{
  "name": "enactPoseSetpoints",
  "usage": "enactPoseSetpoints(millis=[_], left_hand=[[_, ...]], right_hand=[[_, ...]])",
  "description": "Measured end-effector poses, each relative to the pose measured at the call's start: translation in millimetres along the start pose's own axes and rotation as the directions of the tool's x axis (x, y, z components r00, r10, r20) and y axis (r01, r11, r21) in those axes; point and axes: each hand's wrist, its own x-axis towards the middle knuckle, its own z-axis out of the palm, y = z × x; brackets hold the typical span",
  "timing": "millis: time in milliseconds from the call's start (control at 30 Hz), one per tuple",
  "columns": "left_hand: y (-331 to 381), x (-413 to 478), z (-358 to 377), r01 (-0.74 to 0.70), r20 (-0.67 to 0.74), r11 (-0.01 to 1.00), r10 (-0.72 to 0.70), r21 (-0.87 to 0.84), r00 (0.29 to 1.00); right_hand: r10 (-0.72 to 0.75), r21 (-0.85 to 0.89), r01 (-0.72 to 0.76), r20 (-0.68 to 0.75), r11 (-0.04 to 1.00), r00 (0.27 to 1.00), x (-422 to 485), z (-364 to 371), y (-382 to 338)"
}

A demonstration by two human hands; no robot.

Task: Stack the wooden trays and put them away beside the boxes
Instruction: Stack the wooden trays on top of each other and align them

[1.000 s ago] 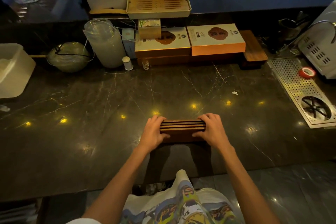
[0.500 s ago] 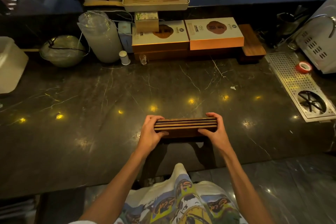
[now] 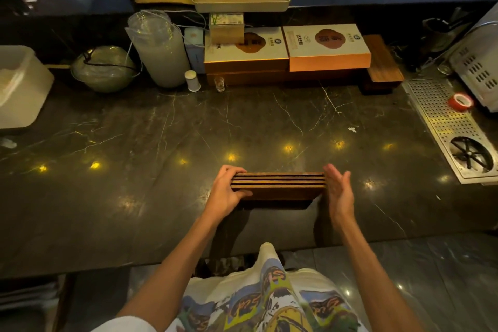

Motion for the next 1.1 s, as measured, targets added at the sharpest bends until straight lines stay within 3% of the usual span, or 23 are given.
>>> enactPoseSetpoints(millis=[67, 200, 300, 333, 367, 433, 567, 667, 800, 933, 1100], left_hand=[[1, 0, 1, 0.004, -0.014, 1.0, -0.004, -0.005, 1.0], [3, -2, 0, 0.007, -0.014, 1.0, -0.007, -0.02, 1.0], [5, -2, -2, 0.004, -0.007, 1.0, -0.004, -0.017, 1.0], [5, -1, -2, 0.002, -0.006, 1.0, -0.002, -0.019, 1.0], [5, -1, -3, 0.002, -0.007, 1.0, -0.002, -0.018, 1.0], [5, 0, -4, 0.003, -0.006, 1.0, -0.003, -0.008, 1.0], [4, -1, -3, -0.025, -0.014, 1.0, 0.026, 0.012, 1.0], [6, -1, -2, -0.026, -0.028, 1.0, 0.027, 0.016, 0.999], [8, -3, -3, -0.001, -0.047, 1.0, 0.001, 0.015, 0.999], [16, -5, -1, 0.004, -0.078, 1.0, -0.003, 0.021, 0.997], [25, -18, 1, 0.061, -0.081, 0.997, -0.057, 0.049, 0.995]], right_hand=[[-0.016, 0.051, 0.019, -0.059, 0.998, 0.998, -1, 7, 5], [0.092, -0.121, -0.072, 0.17, 0.99, 0.981, -5, 24, 3], [-0.051, -0.408, 0.163, 0.27, 0.898, 0.962, 0, 13, -19], [-0.129, -0.547, 0.3, 0.329, 0.781, 0.935, 1, 18, -27], [-0.181, -0.672, 0.441, 0.422, 0.595, 0.888, 0, 27, -34], [-0.16, -0.738, 0.642, 0.622, 0.207, 0.767, -3, 59, -46], [0.108, -0.742, 0.67, 0.663, -0.041, 0.741, -7, 107, -50], [0.159, -0.701, 0.67, 0.652, -0.246, 0.741, -2, 115, -46], [0.098, -0.682, 0.684, 0.686, -0.257, 0.721, 0, 108, -36], [-0.022, -0.614, 0.729, 0.769, -0.304, 0.639, 2, 99, -28], [-0.037, -0.575, 0.767, 0.806, -0.285, 0.59, 6, 91, -23]])
